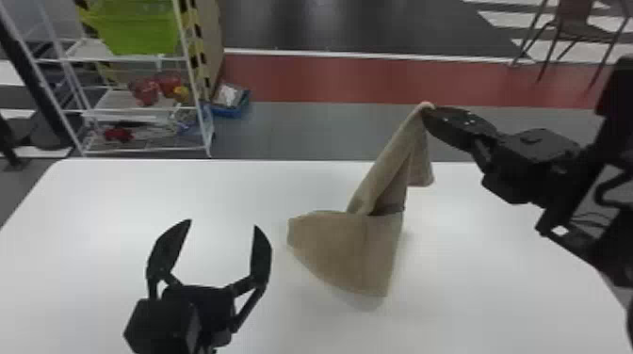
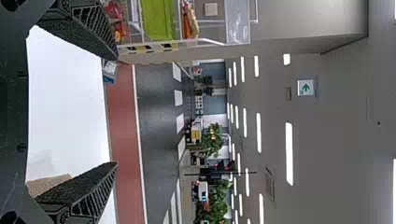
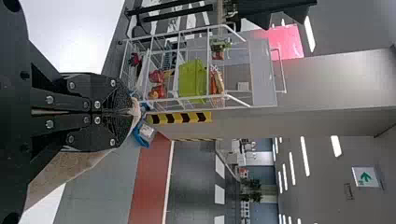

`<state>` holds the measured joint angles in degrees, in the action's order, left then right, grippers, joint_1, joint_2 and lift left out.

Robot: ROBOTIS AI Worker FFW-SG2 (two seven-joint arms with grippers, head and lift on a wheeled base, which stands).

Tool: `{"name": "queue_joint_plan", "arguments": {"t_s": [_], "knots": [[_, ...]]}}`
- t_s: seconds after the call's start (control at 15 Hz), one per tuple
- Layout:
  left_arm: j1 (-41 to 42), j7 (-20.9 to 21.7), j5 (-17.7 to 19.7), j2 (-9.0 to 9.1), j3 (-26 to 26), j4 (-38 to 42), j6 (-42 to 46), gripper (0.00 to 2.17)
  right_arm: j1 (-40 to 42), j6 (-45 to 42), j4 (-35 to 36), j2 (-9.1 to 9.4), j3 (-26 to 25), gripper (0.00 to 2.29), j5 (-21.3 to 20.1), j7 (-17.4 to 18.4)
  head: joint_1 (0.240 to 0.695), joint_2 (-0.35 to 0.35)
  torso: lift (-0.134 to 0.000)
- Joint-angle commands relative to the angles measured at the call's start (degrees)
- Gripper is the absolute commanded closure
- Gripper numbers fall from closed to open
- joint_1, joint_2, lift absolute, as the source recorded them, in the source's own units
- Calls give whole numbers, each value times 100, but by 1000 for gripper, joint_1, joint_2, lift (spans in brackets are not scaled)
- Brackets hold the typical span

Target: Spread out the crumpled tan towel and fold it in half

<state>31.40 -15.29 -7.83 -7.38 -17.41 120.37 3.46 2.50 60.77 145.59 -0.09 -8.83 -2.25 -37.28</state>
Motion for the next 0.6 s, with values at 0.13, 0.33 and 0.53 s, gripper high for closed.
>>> {"name": "queue_joint_plan", "arguments": {"t_s": [0.13, 0.33, 0.53], "knots": [[-3, 9, -69, -18, -88, -5, -114, 90, -356, -262, -48, 14, -67, 1538, -127, 203, 693, -69, -122], [6, 35, -69, -62, -96, 21, -149, 90, -479, -543, -514, 14, -462, 1538, -153, 370, 668, -107, -122], [6, 194, -69, -79, -149, 30, -167, 90, -382, -543, -734, 14, -919, 1538, -197, 388, 664, -150, -122]]}}
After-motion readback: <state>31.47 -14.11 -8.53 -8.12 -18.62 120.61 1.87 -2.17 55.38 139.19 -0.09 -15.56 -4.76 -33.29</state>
